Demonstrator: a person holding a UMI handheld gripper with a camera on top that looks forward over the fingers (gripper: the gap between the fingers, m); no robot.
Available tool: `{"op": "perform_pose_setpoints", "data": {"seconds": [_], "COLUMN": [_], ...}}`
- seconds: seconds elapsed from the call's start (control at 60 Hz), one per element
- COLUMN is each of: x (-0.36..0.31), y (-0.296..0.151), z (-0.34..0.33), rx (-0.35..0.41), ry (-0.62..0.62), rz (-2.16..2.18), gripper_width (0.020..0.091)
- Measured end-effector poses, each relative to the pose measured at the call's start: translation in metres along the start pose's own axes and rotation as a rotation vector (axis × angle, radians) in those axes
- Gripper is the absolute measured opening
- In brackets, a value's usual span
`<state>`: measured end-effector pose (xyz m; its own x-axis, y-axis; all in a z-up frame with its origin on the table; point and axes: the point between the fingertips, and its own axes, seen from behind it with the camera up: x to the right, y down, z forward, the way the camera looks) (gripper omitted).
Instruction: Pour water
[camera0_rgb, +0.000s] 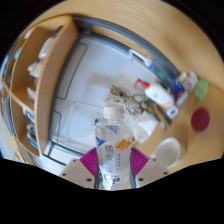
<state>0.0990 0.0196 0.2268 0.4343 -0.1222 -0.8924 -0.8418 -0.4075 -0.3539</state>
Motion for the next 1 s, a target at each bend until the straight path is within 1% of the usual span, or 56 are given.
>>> {"op": "perform_pose_setpoints", "data": {"seconds": [0.033, 0.05, 0.067, 0.183, 0.2, 0.233, 0.333, 0.35, 0.533, 0.733, 0.833, 0.9, 0.917, 0.95, 0.983, 1.0], "x": [0.005, 0.013, 0.017, 0.054, 0.06, 0.073, 0.107, 0.114, 0.162, 0.185, 0.195, 0.209, 0.213, 0.207, 0.21, 0.208], "y": [-0.014, -0.021, -0.03, -0.081, -0.088, -0.1, -0.125, -0.127, -0.138, -0.145, -0.149, -0.143, -0.141, -0.143, -0.14, -0.141], "z": [-0.006, -0.004, -0.007, -0.029, -0.031, -0.035, -0.036, -0.035, -0.019, -0.008, -0.005, -0.002, -0.001, -0.003, -0.004, -0.004], "rx": [0.022, 0.059, 0.078, 0.141, 0.152, 0.188, 0.21, 0.22, 0.213, 0.233, 0.236, 0.214, 0.209, 0.242, 0.237, 0.247], "ry": [0.03, 0.039, 0.07, 0.265, 0.289, 0.324, 0.423, 0.427, 0.472, 0.508, 0.526, 0.531, 0.533, 0.515, 0.514, 0.508], "rz": [-0.123, -0.179, -0.236, -0.588, -0.627, -0.697, -0.81, -0.82, -0.857, -0.944, -0.978, -0.975, -0.975, -0.98, -0.971, -0.971], "gripper_width": [0.0413, 0.0412, 0.0412, 0.0411, 0.0433, 0.0436, 0.0434, 0.0435, 0.0433, 0.0434, 0.0453, 0.0454, 0.0466, 0.0472, 0.0482, 0.0488]}}
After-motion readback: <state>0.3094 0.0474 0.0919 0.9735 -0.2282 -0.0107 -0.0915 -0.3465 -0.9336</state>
